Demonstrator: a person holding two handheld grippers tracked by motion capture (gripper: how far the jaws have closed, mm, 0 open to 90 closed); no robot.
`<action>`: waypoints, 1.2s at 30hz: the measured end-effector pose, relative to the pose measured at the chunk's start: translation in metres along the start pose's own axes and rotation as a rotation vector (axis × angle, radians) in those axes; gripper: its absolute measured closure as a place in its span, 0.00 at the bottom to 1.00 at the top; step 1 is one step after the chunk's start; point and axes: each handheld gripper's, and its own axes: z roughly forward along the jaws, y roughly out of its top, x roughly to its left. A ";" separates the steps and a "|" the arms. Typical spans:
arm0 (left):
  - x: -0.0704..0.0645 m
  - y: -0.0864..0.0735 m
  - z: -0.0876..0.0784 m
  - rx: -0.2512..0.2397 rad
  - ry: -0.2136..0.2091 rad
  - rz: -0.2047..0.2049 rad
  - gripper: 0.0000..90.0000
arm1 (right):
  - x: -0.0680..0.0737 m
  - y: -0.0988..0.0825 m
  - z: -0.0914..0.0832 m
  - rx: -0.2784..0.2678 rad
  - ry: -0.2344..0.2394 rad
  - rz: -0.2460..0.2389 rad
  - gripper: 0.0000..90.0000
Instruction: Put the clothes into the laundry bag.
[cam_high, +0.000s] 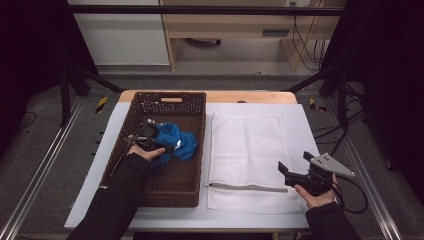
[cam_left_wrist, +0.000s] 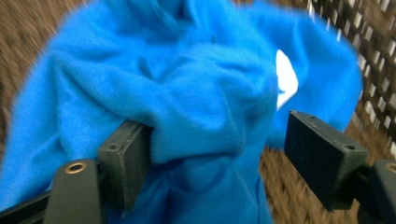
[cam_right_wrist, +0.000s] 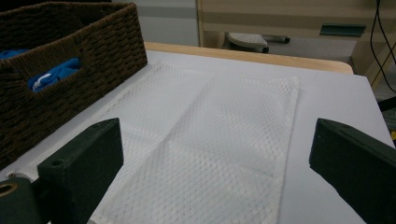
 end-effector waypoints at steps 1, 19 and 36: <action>0.000 0.000 0.000 0.000 0.000 0.000 0.26 | 0.000 0.000 0.000 0.000 0.000 0.000 0.04; -0.003 -0.001 0.039 0.073 0.049 0.001 0.18 | 0.000 0.001 0.001 -0.003 0.007 0.001 0.03; 0.002 0.002 0.024 0.185 0.065 -0.071 0.78 | 0.000 0.000 0.001 0.001 0.009 0.004 0.04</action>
